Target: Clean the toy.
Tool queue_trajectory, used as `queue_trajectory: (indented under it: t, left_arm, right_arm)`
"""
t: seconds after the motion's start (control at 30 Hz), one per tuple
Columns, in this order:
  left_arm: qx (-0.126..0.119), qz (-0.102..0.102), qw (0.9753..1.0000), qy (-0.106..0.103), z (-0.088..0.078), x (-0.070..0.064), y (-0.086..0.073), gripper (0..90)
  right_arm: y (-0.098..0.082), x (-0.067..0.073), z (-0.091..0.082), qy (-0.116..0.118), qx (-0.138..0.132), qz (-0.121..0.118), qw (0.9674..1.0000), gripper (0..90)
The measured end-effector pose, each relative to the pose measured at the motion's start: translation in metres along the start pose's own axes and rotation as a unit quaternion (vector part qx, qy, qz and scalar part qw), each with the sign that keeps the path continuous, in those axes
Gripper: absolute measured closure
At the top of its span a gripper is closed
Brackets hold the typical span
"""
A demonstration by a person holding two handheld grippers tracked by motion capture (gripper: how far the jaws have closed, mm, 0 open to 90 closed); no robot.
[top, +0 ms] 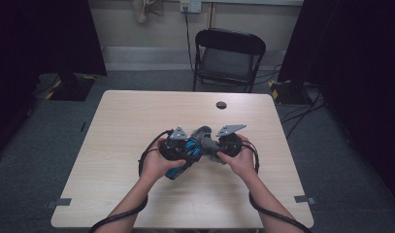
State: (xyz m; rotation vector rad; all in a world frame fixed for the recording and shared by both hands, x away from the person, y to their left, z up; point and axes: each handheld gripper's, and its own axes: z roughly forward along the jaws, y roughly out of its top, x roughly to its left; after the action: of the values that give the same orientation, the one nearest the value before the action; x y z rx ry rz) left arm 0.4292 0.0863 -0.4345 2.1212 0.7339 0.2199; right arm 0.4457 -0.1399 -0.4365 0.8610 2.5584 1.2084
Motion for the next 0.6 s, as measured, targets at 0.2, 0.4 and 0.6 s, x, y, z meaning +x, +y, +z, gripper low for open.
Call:
queue_trajectory:
  t: [0.2,0.4,0.6]
  left_arm:
    - [0.003,-0.007,1.0000,0.006,0.000,0.006,-0.002,25.6]
    - [0.005,-0.004,1.0000,0.004,0.001,0.005,0.001,25.6]
    - [0.008,-0.004,0.9999,0.008,0.003,0.004,0.002,25.6]
  right_arm:
    - [0.000,0.005,-0.002,0.020,0.000,-0.027,0.9994,73.9]
    - [-0.002,0.009,-0.006,0.029,-0.002,-0.039,0.9988,74.1]
    - [-0.009,0.008,-0.010,0.035,-0.002,-0.042,0.9985,74.2]
